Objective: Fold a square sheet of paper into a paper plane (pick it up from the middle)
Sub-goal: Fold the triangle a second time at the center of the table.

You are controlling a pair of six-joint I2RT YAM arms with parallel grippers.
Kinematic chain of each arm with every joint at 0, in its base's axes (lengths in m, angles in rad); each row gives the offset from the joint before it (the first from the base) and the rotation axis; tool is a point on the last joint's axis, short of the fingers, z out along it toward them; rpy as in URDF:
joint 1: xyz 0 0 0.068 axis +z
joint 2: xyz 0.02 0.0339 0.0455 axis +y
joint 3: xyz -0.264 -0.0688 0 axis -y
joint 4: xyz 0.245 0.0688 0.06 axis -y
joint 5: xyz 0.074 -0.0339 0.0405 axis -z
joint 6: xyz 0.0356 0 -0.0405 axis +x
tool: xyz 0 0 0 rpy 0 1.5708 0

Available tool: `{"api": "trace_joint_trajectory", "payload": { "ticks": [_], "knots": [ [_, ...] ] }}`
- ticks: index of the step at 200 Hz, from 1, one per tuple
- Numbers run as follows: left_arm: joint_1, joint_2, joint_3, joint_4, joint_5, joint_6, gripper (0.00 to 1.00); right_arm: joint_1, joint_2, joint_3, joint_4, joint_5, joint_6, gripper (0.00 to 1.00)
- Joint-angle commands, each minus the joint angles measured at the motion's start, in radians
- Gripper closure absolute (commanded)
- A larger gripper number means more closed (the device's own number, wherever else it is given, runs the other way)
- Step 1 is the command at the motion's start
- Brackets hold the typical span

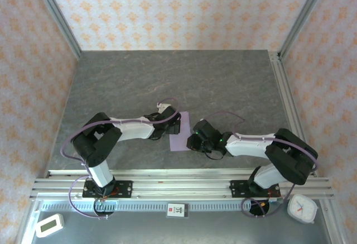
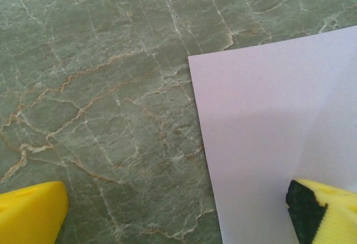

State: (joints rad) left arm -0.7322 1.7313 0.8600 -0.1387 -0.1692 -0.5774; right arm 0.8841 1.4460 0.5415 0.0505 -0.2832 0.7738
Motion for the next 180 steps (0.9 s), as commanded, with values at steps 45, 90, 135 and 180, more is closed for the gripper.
{"api": "trace_joint_trajectory", "payload": {
  "ticks": [45,90,135,180],
  "knots": [
    [0.01,0.027,-0.051,0.0,0.086,-0.003,0.01,0.027,0.051,0.056,0.056,-0.024,-0.008,0.76],
    [0.011,0.033,-0.056,0.012,0.094,-0.032,0.0,0.027,0.058,0.072,0.068,-0.029,-0.002,0.78],
    [0.013,0.033,-0.062,0.017,0.098,-0.032,0.0,0.027,0.064,0.071,0.122,-0.054,0.022,0.74],
    [0.014,0.028,-0.072,0.021,0.102,-0.035,0.0,0.027,0.067,0.081,0.131,-0.05,0.023,0.69]
  ]
}}
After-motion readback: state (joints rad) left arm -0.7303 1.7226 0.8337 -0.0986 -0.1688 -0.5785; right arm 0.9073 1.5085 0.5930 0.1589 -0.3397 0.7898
